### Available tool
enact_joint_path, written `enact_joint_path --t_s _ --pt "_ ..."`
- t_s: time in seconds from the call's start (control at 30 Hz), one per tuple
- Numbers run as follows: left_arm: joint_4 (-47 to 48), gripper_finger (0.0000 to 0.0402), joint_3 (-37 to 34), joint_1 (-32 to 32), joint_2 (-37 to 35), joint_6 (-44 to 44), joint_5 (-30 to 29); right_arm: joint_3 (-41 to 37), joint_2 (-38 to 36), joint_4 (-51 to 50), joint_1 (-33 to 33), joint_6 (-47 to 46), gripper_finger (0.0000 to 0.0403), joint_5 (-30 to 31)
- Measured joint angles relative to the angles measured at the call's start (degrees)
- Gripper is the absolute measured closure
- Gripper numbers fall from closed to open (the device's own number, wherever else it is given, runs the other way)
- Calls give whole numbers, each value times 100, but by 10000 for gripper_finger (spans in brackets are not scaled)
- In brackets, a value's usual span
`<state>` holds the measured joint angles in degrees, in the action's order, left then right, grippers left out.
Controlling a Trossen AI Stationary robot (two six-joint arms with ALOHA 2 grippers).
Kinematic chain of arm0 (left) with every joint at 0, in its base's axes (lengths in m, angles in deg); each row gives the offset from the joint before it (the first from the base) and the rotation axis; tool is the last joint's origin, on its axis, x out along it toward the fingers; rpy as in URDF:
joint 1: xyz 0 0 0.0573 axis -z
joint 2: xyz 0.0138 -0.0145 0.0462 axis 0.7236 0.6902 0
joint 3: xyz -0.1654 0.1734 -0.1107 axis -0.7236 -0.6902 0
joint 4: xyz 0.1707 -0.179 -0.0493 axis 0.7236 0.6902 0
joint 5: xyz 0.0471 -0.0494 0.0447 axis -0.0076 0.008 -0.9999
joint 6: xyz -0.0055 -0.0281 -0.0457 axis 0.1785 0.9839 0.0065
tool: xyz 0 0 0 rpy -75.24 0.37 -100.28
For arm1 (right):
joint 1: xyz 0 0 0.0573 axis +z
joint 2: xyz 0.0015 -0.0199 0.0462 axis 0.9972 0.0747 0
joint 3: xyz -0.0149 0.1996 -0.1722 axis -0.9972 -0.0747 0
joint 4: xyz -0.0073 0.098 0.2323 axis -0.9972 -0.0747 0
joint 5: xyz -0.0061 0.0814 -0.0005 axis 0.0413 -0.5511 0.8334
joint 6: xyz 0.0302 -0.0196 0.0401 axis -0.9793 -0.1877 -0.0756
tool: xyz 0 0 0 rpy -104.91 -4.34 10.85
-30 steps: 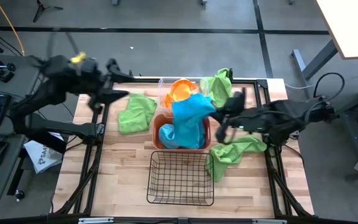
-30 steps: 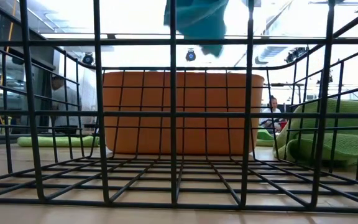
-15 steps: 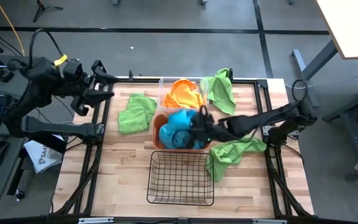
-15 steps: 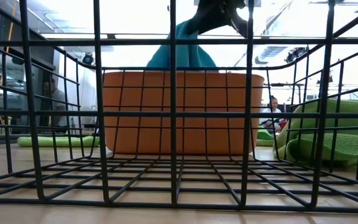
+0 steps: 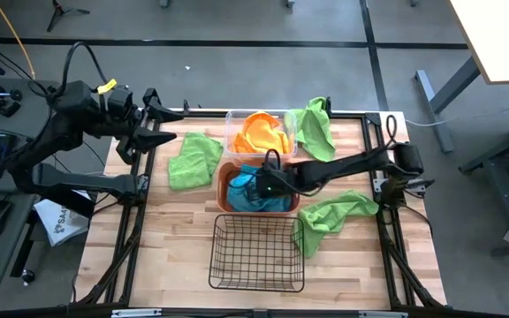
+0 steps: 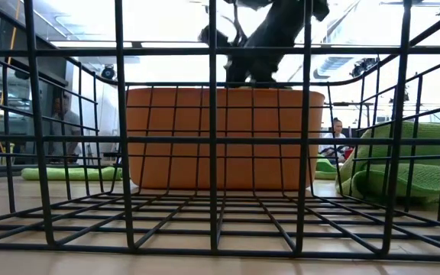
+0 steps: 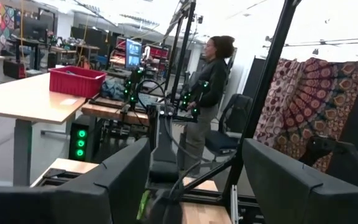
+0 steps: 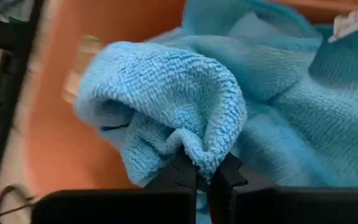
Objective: Sort microfiber towel by color & place in baskets
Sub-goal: Put the blue towel into the orange bin, then put the bottom green towel into the black wire basket
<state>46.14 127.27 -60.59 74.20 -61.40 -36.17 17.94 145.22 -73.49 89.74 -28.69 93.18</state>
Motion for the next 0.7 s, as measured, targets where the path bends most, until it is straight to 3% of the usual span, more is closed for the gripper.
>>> enact_joint_path --t_s 0.13,0.33,0.53,0.7 --pt "55 156 0 0 27 -2 1 0 125 106 -88 214 367 -301" --pt "331 156 0 0 36 -11 2 2 -227 84 -49 786 267 -413" --pt "400 156 0 0 54 -109 -26 2 -865 -462 -146 1269 165 -944" --pt "403 156 0 0 146 -156 -147 2 -1692 -1377 -95 1402 117 -1101"
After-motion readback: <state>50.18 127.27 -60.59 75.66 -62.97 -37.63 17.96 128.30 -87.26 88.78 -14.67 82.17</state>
